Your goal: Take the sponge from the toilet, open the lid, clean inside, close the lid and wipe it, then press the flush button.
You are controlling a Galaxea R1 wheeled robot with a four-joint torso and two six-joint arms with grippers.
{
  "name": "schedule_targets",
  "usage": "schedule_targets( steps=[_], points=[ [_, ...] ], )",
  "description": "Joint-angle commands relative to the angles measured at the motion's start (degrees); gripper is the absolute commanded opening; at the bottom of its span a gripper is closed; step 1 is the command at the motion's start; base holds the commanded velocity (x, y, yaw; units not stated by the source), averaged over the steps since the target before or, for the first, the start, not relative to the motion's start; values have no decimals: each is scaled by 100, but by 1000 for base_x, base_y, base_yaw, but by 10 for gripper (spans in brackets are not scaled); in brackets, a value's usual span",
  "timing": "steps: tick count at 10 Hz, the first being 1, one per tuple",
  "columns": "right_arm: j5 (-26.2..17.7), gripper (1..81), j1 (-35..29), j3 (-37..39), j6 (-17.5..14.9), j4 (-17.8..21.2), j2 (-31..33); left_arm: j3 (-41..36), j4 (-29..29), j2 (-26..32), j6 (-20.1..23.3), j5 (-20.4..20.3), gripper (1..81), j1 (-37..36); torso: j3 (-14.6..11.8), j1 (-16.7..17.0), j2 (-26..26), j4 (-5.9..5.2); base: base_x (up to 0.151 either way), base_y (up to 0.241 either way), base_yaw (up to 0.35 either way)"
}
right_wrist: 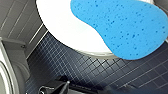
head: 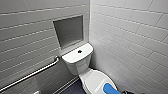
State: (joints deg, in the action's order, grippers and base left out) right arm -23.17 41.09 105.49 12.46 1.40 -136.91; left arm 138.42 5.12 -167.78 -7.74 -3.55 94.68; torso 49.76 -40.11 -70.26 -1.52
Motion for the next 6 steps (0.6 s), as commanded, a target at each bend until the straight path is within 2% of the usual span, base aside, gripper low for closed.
schedule_targets(
  steps=[1, 5, 6],
  points=[
    [-1021, 811, -931, 217, 11, -570, -40, 211, 24, -142, 18, 443, 811, 125, -5, -365, -567, 0, 0, 0, 0],
    [-1566, 811, -1379, 867, 11, -738, -462, 484, 16, -309, 18, 355, 811, 125, 54, -892, -1412, 0, 0, 0, 0],
    [-1734, 811, -1520, 903, 11, -755, -462, 484, 15, -300, 18, 355, 811, 125, 173, -654, -1051, 0, 0, 0, 0]
  ],
)
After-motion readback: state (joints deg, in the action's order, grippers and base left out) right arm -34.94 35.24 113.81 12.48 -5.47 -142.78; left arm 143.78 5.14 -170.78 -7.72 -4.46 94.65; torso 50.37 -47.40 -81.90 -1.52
